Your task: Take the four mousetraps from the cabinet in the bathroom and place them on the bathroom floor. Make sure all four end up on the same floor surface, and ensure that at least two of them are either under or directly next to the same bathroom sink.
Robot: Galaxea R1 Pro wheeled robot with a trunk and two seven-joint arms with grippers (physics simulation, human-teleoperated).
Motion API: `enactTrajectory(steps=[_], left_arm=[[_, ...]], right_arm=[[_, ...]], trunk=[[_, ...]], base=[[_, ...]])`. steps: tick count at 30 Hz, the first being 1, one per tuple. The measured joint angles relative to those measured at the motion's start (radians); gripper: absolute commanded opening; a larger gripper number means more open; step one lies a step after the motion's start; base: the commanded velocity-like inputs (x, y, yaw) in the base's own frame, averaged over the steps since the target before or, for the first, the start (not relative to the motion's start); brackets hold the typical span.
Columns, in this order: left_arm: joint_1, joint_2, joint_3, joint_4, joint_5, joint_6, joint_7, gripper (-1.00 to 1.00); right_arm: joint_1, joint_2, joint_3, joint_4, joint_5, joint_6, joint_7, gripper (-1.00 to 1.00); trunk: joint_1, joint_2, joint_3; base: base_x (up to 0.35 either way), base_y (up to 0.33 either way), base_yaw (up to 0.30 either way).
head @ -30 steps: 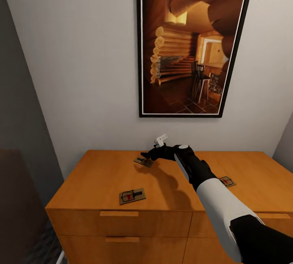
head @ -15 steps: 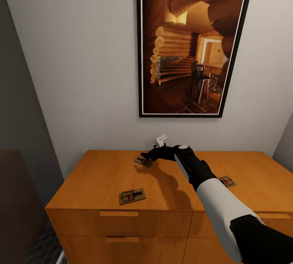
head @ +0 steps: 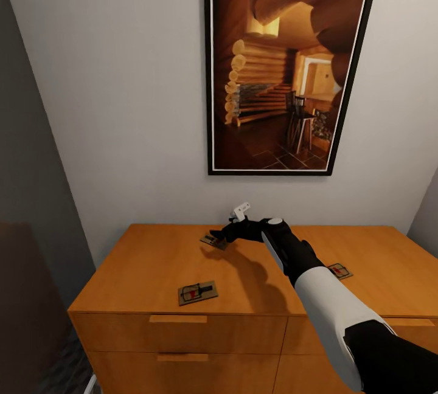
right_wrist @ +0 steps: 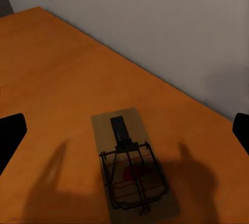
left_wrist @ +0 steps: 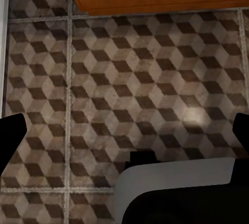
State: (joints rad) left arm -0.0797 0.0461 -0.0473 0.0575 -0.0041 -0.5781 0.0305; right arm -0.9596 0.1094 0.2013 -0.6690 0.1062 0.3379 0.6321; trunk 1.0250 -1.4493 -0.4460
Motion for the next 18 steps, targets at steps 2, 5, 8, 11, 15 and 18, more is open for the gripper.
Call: enactTrajectory(steps=[2, 5, 8, 11, 15, 18], left_arm=[[0.000, 0.000, 0.000, 0.000, 0.000, 0.000, 0.000, 1.00], [0.000, 0.000, 0.000, 0.000, 0.000, 0.000, 0.000, 1.00], [0.000, 0.000, 0.000, 0.000, 0.000, 0.000, 0.000, 1.00], [0.000, 0.000, 0.000, 0.000, 0.000, 0.000, 0.000, 1.00], [0.000, 0.000, 0.000, 0.000, 0.000, 0.000, 0.000, 1.00], [0.000, 0.000, 0.000, 0.000, 0.000, 0.000, 0.000, 1.00]], right_arm=[[0.000, -0.001, 0.000, 0.005, 0.000, -0.001, 0.003, 1.00], [0.000, -0.002, 0.000, 0.014, 0.000, -0.001, 0.004, 1.00], [0.000, -0.002, 0.000, 0.022, 0.001, -0.002, 0.005, 1.00], [0.000, -0.002, 0.000, 0.026, 0.001, -0.003, 0.005, 1.00], [0.000, -0.002, 0.000, 0.029, 0.001, -0.005, 0.006, 1.00], [0.000, -0.003, 0.000, 0.030, 0.000, -0.017, 0.006, 1.00]], trunk=[[0.000, 0.000, 0.000], [0.000, 0.000, 0.000], [0.000, 0.000, 0.000], [0.000, 0.000, 0.000], [0.000, 0.000, 0.000], [0.000, 0.000, 0.000]], base=[[0.000, 0.000, 0.000], [0.000, 0.000, 0.000], [0.000, 0.000, 0.000], [0.000, 0.000, 0.000], [0.000, 0.000, 0.000], [0.000, 0.000, 0.000]])
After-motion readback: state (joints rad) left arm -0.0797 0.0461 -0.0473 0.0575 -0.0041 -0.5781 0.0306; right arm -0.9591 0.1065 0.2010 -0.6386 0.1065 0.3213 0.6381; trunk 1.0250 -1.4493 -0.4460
